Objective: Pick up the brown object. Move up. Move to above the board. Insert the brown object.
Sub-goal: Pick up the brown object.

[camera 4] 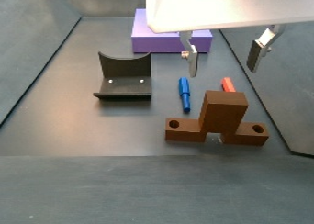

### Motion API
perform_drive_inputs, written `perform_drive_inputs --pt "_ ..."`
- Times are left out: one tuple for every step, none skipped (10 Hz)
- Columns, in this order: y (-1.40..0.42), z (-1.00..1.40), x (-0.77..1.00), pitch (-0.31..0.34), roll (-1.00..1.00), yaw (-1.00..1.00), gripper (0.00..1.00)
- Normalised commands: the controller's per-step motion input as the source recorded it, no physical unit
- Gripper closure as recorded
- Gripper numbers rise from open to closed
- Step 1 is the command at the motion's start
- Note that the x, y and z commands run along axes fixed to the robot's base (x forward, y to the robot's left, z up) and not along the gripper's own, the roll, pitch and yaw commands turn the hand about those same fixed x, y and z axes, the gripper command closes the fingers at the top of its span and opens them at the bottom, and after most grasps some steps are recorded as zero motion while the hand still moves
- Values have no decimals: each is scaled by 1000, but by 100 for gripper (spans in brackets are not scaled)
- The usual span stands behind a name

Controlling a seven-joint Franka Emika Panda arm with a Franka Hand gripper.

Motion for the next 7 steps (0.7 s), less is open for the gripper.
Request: perform_drive_inputs --pt "0 -337 0 0 351 -69 0" --pt "0 -354 0 0 403 -171 0" --pt "111 -271 -234 0 379 -246 0" --pt "163 -191 -317 0 333 -263 0" --pt "209 -134 -349 0 271 -314 0" --pt "263 -40 -486 0 204 -371 0" --pt "186 -89 -317 0 149 -326 0"
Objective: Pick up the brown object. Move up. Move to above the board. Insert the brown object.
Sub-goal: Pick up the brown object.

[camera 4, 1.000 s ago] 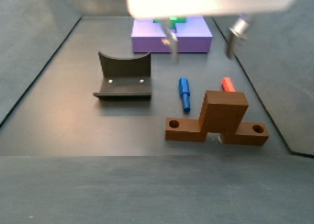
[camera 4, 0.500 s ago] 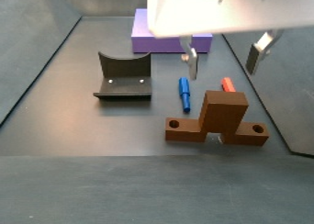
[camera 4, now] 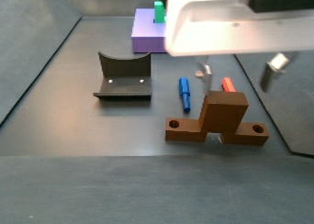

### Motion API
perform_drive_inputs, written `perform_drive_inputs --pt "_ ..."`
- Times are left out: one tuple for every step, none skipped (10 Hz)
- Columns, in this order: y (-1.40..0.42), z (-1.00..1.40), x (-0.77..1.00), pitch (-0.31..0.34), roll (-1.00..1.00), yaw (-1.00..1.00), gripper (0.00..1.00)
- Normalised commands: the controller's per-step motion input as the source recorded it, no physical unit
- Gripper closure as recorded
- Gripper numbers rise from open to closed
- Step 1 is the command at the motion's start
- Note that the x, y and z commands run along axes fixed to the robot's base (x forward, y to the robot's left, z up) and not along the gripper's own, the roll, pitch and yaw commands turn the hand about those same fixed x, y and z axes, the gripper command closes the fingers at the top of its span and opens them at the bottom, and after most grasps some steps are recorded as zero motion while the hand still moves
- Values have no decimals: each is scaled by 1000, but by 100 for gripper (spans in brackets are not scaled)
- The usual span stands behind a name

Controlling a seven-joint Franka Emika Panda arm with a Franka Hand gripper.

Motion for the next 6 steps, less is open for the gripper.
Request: perform_drive_inputs --pt "97 -151 0 0 106 -26 0" --pt "77 -186 271 29 76 20 0" --pt "66 -63 494 107 33 91 0" --pt "209 0 391 111 -14 49 0" --pt "129 -23 137 27 -6 0 0" --pt "0 -146 -37 -3 0 0 0"
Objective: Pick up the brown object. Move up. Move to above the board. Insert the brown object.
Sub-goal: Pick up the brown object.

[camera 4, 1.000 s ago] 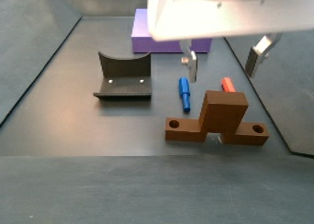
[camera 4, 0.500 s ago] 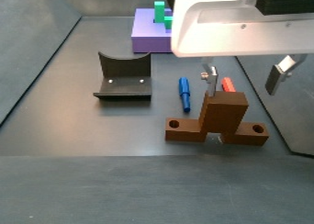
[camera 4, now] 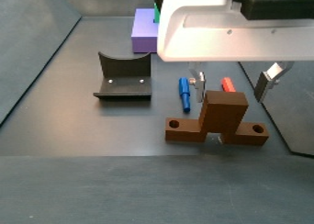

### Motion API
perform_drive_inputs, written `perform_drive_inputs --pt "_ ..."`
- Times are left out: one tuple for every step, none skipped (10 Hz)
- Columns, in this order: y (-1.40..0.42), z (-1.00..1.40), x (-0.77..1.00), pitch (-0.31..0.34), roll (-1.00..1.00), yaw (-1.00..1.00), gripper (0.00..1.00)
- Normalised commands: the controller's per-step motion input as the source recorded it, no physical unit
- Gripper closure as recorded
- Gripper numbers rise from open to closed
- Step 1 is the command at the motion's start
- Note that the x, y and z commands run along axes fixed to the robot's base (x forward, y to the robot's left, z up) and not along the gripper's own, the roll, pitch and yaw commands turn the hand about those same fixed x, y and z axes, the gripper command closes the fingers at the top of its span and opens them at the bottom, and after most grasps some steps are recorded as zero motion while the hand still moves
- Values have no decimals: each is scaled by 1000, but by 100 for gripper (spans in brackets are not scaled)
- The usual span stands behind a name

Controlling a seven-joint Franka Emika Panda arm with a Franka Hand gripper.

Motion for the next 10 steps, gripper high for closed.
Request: perform_drive_inputs --pt "0 -134 -131 -54 0 0 0" --pt "-14 -129 -29 -30 0 0 0" --pt "0 -174 0 -4 26 0 0" --pt "0 -180 31 0 23 0 0" --pt "0 -249 77 -16 0 0 0" --pt "-23 -274 137 -6 41 0 0" --pt "-83 -357 77 -27 77 0 0" --pt "-66 -349 69 -19 90 0 0" --pt "-49 -274 57 0 99 0 0" --pt "0 -277 0 0 93 0 0"
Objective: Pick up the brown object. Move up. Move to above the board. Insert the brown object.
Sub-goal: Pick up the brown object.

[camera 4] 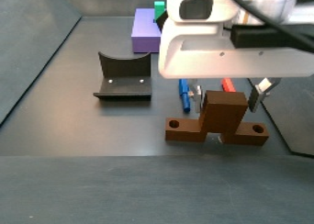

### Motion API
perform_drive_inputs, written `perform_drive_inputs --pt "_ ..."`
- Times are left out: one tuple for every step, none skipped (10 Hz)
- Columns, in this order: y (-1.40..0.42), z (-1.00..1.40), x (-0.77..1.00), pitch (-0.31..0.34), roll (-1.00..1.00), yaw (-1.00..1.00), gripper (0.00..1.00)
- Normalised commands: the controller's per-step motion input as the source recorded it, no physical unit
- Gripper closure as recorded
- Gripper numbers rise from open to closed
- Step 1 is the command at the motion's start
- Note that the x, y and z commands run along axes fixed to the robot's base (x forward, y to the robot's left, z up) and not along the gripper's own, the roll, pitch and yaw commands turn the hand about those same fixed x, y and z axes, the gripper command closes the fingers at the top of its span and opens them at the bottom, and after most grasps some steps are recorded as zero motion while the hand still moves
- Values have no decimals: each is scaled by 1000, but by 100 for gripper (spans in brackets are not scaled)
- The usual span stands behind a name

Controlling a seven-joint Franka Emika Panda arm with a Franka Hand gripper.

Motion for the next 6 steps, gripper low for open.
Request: perform_drive_inputs --pt "0 -306 0 0 113 0 0" --pt "0 -274 0 0 100 0 0" --pt "0 -154 0 0 64 0 0" --pt "0 0 0 0 0 0 0" --pt "0 0 0 0 0 0 100" --pt "0 0 0 0 0 0 100"
